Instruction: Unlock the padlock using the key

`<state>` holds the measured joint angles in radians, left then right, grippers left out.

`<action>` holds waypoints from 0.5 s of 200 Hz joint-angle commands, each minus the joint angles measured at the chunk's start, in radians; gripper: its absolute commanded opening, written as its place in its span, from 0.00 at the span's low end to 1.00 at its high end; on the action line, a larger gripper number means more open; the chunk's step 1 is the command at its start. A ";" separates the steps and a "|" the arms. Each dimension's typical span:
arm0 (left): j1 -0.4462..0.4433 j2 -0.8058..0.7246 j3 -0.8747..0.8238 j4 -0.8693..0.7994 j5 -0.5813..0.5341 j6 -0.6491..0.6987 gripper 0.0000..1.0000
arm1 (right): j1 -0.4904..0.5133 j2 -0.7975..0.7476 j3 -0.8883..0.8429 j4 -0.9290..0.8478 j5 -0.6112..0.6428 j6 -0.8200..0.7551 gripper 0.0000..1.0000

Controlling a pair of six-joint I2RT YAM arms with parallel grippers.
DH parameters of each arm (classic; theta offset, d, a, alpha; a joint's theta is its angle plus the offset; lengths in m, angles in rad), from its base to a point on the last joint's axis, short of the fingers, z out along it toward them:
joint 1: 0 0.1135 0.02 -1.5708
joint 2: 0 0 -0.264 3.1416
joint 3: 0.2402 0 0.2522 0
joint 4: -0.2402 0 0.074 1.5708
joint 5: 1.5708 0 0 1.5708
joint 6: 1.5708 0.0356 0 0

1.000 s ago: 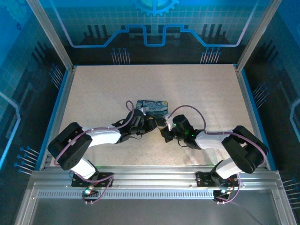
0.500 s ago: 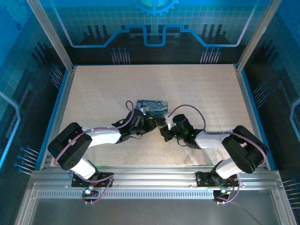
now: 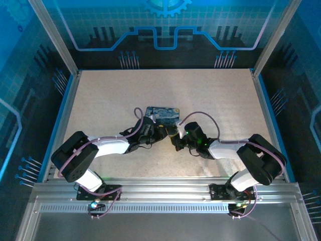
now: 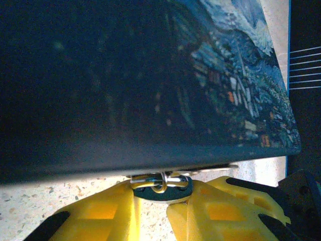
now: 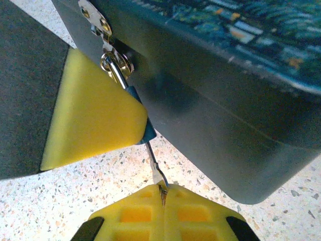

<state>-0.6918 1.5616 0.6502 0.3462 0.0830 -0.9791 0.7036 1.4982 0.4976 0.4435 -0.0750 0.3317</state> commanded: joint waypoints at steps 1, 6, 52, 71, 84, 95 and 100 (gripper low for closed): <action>-0.010 -0.026 0.026 0.011 0.023 -0.018 0.26 | 0.019 0.006 0.006 0.149 0.014 0.019 0.01; -0.011 -0.026 0.027 0.011 0.024 -0.018 0.26 | 0.018 0.008 0.006 0.156 0.012 0.020 0.01; -0.015 -0.030 0.038 -0.006 0.032 -0.024 0.26 | 0.038 0.035 0.034 0.164 0.028 -0.021 0.00; -0.015 -0.035 0.046 -0.017 0.035 -0.025 0.26 | 0.039 0.046 0.032 0.186 0.052 -0.028 0.01; -0.018 -0.039 0.049 -0.022 0.038 -0.026 0.26 | 0.041 0.051 0.029 0.206 0.067 -0.031 0.00; -0.017 -0.043 0.051 -0.027 0.040 -0.027 0.26 | 0.042 0.054 0.026 0.223 0.074 -0.035 0.00; -0.017 -0.045 0.052 -0.030 0.039 -0.028 0.26 | 0.042 0.055 0.027 0.227 0.076 -0.036 0.00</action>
<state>-0.6910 1.5547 0.6651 0.3176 0.0681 -0.9966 0.7277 1.5436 0.4976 0.5278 -0.0196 0.3199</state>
